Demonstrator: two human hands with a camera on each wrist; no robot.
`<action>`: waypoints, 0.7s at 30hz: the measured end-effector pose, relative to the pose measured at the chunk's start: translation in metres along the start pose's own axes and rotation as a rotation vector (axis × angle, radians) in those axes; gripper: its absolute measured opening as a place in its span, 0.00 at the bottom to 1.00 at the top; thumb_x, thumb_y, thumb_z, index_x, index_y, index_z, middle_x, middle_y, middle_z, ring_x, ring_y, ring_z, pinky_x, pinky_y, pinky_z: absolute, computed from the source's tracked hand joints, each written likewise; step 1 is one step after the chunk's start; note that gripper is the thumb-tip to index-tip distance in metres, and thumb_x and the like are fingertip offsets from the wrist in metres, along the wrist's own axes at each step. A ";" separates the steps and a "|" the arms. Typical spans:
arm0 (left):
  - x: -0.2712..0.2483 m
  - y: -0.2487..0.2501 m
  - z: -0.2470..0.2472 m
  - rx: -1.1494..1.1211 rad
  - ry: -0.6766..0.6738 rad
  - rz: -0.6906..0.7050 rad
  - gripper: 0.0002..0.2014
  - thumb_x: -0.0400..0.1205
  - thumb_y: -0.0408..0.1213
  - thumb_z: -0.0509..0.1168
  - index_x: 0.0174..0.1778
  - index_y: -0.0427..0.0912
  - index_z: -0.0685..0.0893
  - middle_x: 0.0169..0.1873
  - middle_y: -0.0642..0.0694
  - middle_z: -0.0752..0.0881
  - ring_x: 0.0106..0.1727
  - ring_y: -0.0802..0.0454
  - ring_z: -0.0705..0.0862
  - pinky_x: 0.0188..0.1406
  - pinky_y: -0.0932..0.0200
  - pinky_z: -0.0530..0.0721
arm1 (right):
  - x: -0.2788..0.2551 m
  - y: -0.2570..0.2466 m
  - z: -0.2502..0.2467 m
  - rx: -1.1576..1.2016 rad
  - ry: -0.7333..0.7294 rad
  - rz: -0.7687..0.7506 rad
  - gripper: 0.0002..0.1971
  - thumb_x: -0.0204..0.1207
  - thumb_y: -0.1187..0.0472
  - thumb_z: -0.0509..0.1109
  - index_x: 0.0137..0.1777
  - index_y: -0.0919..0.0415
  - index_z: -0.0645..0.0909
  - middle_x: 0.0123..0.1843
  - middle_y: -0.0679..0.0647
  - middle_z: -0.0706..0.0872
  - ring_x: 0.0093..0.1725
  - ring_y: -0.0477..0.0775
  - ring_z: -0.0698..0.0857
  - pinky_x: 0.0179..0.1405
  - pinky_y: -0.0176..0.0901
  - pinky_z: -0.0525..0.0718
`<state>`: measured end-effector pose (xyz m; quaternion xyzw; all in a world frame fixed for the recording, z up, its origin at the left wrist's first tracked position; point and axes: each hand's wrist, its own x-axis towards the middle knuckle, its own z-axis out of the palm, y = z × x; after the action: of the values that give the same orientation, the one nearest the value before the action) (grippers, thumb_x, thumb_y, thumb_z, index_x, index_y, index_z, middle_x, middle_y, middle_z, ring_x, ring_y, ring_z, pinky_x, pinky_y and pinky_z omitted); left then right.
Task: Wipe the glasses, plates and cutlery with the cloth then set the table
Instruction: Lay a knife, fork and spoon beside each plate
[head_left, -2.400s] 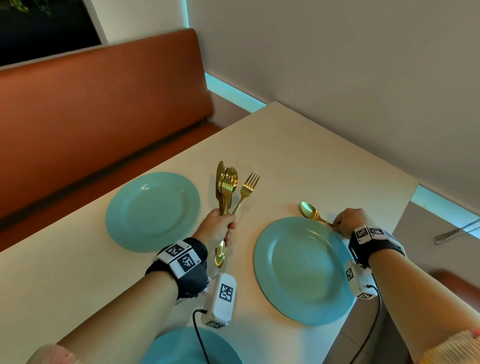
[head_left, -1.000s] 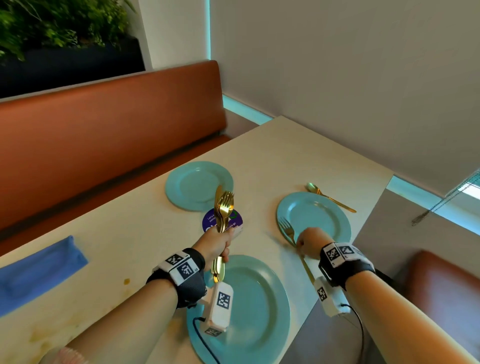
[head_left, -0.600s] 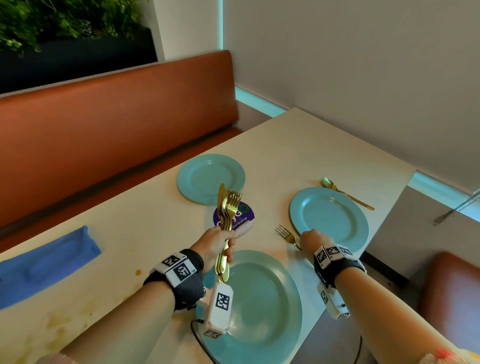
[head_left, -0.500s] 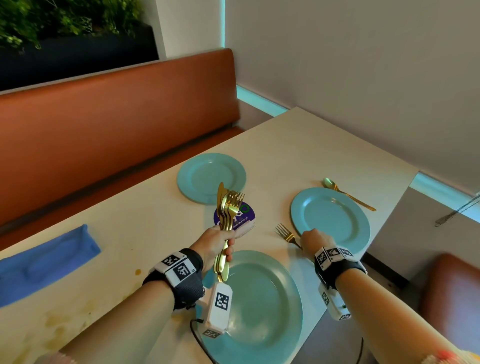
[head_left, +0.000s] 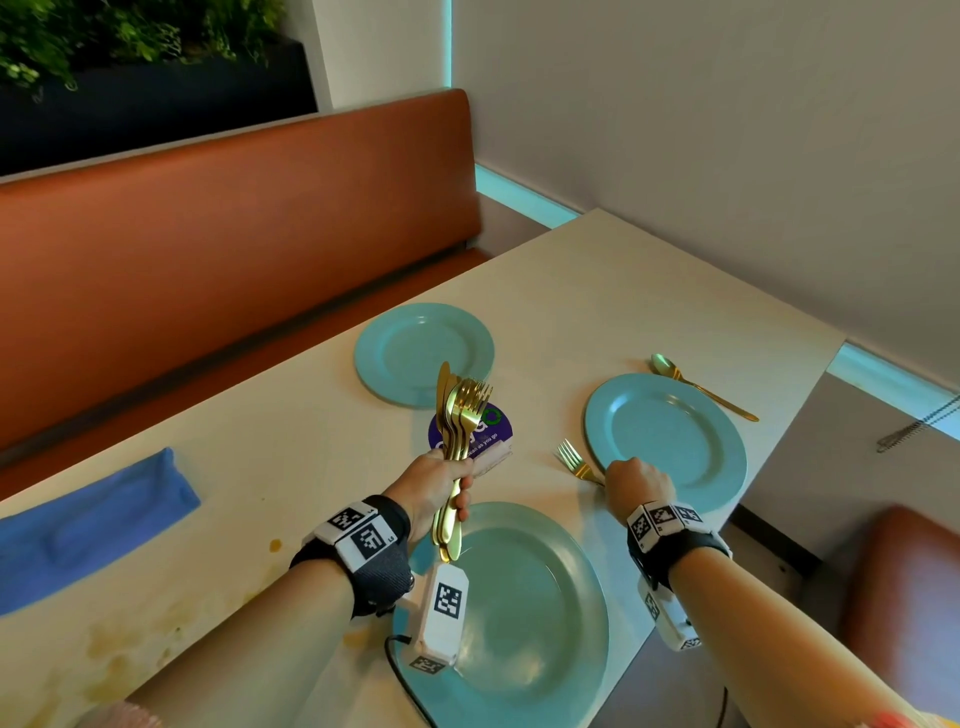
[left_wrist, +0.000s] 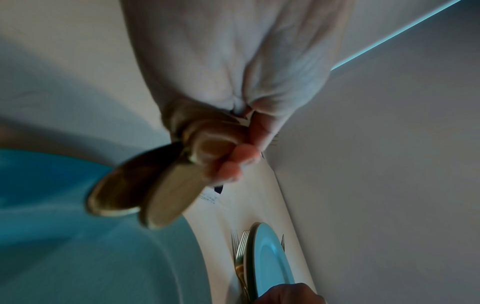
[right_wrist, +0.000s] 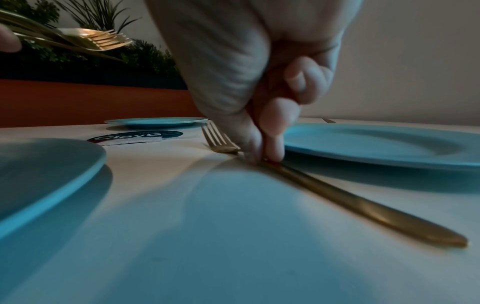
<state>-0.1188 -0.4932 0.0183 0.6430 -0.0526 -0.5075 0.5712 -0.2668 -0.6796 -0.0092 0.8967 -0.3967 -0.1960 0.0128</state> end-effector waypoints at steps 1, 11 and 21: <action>0.000 0.000 0.000 0.003 0.001 0.003 0.02 0.86 0.30 0.55 0.52 0.38 0.68 0.28 0.45 0.72 0.20 0.55 0.70 0.19 0.62 0.73 | 0.000 0.000 0.000 0.006 0.000 0.004 0.14 0.81 0.66 0.56 0.59 0.64 0.81 0.57 0.58 0.86 0.56 0.59 0.86 0.53 0.44 0.82; -0.002 0.001 0.000 -0.019 -0.024 0.005 0.02 0.86 0.30 0.55 0.47 0.38 0.69 0.28 0.45 0.72 0.21 0.54 0.69 0.20 0.62 0.74 | -0.008 -0.003 -0.005 0.046 0.014 0.023 0.14 0.81 0.66 0.56 0.59 0.63 0.81 0.55 0.58 0.87 0.55 0.58 0.87 0.52 0.43 0.82; -0.021 0.009 0.005 -0.109 -0.079 -0.029 0.09 0.85 0.29 0.50 0.40 0.40 0.71 0.25 0.46 0.73 0.20 0.54 0.68 0.20 0.62 0.69 | -0.034 -0.048 -0.078 0.853 -0.098 -0.176 0.13 0.76 0.49 0.69 0.38 0.57 0.86 0.23 0.43 0.83 0.16 0.38 0.77 0.24 0.29 0.77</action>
<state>-0.1277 -0.4864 0.0385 0.5911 -0.0383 -0.5429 0.5954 -0.2252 -0.6324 0.0655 0.8416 -0.3645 -0.0574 -0.3945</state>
